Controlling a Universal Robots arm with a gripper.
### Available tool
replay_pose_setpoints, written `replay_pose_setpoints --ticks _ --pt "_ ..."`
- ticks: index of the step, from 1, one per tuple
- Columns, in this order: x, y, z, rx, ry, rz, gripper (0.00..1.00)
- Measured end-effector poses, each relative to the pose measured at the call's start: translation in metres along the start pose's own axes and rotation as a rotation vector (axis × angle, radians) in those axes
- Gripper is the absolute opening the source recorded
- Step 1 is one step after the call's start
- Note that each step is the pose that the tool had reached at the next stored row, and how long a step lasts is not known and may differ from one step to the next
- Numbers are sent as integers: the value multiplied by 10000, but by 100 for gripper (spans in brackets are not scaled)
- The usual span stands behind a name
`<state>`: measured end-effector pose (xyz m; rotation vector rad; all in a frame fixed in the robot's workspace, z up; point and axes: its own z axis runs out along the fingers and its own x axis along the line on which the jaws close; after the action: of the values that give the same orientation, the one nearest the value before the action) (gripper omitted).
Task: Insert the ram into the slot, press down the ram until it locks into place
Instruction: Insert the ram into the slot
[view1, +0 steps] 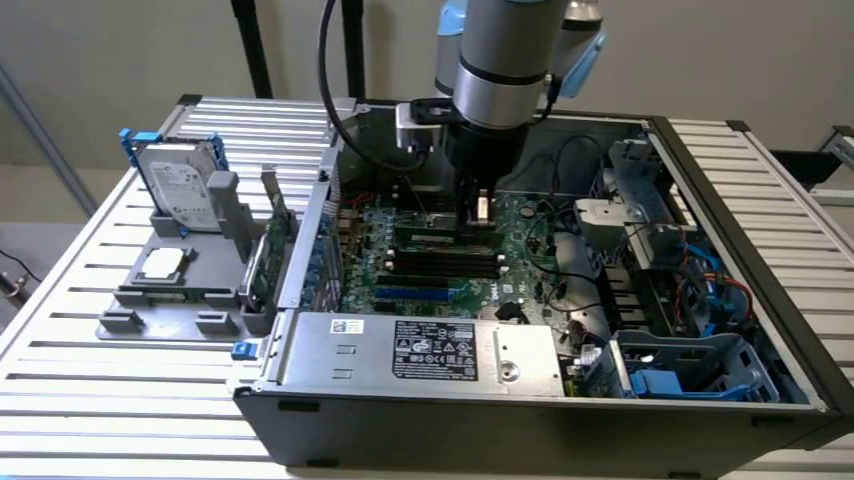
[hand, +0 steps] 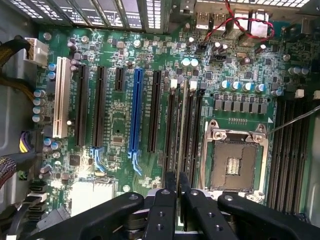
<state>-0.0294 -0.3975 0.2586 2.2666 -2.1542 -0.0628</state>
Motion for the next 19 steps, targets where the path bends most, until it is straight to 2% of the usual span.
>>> replay_pose_setpoints --ticks 11,19 --pt "23 -6 192 2 -5 122 14" --pt "24 -8 228 1 24 142 14"
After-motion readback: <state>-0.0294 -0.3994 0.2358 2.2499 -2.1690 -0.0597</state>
